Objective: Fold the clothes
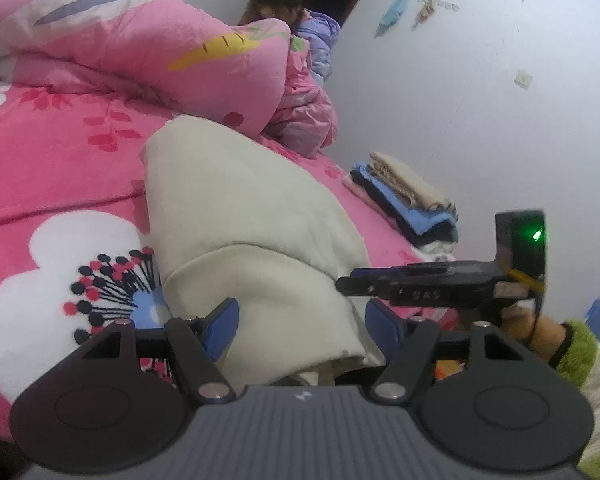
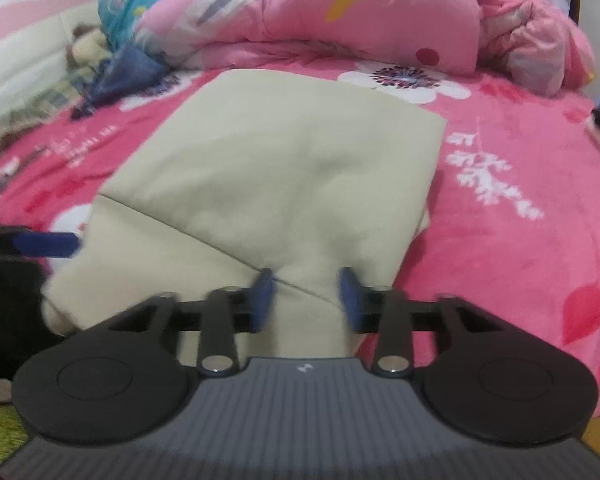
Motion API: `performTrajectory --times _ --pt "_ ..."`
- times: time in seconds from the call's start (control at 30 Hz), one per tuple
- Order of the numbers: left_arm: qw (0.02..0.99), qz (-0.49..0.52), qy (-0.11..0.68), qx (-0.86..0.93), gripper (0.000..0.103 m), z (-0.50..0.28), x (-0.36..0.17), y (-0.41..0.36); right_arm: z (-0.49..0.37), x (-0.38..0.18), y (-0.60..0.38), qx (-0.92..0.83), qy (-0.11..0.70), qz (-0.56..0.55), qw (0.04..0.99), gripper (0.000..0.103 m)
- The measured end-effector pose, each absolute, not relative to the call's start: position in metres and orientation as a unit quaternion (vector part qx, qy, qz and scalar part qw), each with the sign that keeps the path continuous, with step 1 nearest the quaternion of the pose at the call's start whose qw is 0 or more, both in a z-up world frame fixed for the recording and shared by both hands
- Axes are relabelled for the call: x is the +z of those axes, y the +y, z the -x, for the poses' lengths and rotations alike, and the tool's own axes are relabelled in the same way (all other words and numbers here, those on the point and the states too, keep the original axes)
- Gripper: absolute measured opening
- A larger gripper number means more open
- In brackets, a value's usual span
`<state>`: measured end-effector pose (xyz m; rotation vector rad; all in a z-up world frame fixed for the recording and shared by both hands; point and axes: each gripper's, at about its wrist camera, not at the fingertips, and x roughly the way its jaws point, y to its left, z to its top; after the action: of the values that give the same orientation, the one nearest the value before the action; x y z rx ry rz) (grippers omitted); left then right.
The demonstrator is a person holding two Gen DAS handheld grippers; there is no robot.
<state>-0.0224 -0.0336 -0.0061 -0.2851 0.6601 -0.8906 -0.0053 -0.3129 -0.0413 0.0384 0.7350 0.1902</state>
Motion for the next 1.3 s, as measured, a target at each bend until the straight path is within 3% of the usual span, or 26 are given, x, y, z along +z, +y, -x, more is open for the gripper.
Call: performTrajectory --times 0.13,0.2,0.3,0.4,0.6,0.97,1.1,1.3 --pt "0.844 0.144 0.273 -0.438 0.07 0.027 0.011 -0.024 -0.001 -0.028 -0.312 0.092 0.382 -0.023 0.919 0.057" --pt "0.852 0.139 0.248 -0.44 0.071 0.022 0.018 -0.021 0.004 -0.011 -0.311 0.087 0.356 -0.027 0.93 0.07" --pt "0.862 0.154 0.243 -0.417 0.071 0.002 0.017 -0.012 0.014 0.021 -0.306 0.076 0.288 -0.025 0.954 0.102" --pt "0.852 0.225 0.274 -0.385 0.07 -0.026 0.008 0.009 0.019 0.051 -0.302 0.088 0.226 -0.045 0.969 0.102" --pt "0.852 0.29 0.281 -0.332 0.071 -0.03 0.008 0.043 0.018 0.07 -0.299 0.116 0.203 -0.088 0.968 0.102" --pt "0.859 0.262 0.297 -0.325 0.077 0.003 0.01 0.043 0.063 0.059 -0.316 0.163 0.106 -0.202 0.96 0.102" --pt "0.863 0.236 0.295 -0.334 0.078 0.002 0.012 0.027 0.053 0.046 -0.333 0.147 0.124 -0.264 0.945 0.102" --pt "0.881 0.141 0.274 -0.359 0.078 -0.012 0.014 -0.019 0.011 0.043 -0.308 0.106 0.155 -0.155 0.97 0.099"
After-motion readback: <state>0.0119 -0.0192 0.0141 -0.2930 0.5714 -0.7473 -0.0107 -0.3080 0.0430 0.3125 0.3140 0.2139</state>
